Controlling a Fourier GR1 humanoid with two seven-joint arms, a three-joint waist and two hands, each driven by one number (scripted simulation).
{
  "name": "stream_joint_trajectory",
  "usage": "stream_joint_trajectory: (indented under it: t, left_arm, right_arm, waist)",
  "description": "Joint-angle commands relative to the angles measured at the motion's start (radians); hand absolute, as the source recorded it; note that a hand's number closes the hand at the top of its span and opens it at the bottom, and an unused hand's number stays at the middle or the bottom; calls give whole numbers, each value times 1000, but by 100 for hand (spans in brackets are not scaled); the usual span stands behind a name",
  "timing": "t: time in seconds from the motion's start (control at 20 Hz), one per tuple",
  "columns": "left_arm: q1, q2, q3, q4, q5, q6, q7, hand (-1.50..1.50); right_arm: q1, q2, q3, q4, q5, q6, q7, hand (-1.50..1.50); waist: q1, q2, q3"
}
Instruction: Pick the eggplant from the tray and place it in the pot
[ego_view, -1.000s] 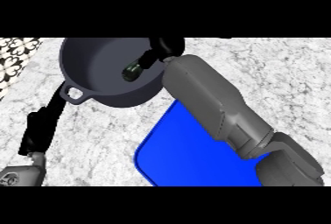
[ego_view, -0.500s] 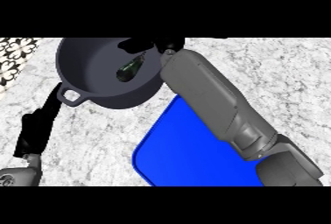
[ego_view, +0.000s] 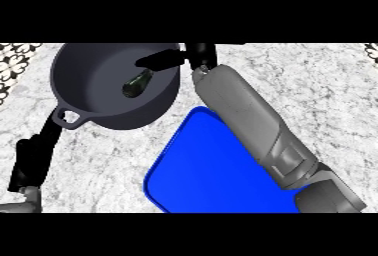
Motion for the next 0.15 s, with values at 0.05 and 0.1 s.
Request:
stream_joint_trajectory:
  t: [0.05,0.1]
  left_arm:
    - [36,-20,7,-21,-20,19,10,0]
    - [7,-28,20,20,-13,26,0,0]
  right_arm:
    - [110,-21,-46,-82,-9,53,-68,-150]
    - [206,-22,-3,-179,0,58,-58,-150]
  waist:
    - [-36,-9,0]
    - [-52,-13,0]
